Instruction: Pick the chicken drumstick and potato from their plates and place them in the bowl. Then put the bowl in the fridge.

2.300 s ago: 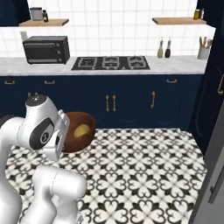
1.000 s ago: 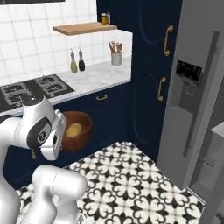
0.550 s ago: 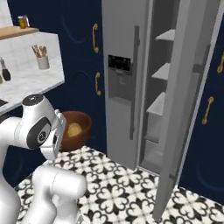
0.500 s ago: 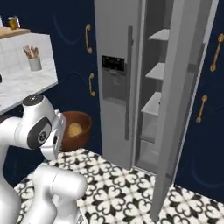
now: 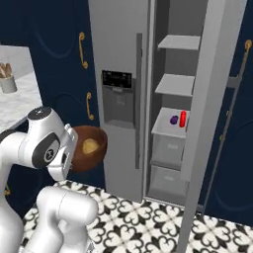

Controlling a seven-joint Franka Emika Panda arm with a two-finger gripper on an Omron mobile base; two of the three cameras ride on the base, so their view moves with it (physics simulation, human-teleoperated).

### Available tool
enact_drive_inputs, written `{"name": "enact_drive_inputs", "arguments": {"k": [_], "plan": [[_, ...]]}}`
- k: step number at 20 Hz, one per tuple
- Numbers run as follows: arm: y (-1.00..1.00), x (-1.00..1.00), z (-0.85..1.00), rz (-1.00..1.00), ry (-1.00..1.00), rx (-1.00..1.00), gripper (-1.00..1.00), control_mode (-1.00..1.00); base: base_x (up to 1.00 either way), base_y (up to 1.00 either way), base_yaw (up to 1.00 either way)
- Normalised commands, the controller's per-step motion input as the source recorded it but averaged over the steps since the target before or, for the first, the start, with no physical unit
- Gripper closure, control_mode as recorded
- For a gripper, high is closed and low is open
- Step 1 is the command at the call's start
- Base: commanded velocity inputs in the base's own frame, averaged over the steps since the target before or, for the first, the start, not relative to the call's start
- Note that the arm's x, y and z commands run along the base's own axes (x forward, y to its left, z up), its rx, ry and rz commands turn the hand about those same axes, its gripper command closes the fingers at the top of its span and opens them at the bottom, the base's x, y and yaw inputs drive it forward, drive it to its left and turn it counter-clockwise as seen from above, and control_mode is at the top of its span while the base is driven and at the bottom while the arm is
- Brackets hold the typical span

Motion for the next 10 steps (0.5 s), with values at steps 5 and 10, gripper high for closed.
{"name": "enact_drive_inputs", "arguments": {"k": [5,10], "plan": [[0.00,0.00,0.00,0.00,0.00,0.00,1.00,1.00,0.09,-0.11,-0.11],[0.00,0.00,0.00,0.00,0.00,0.00,1.00,1.00,0.65,-0.02,-0.38]]}}
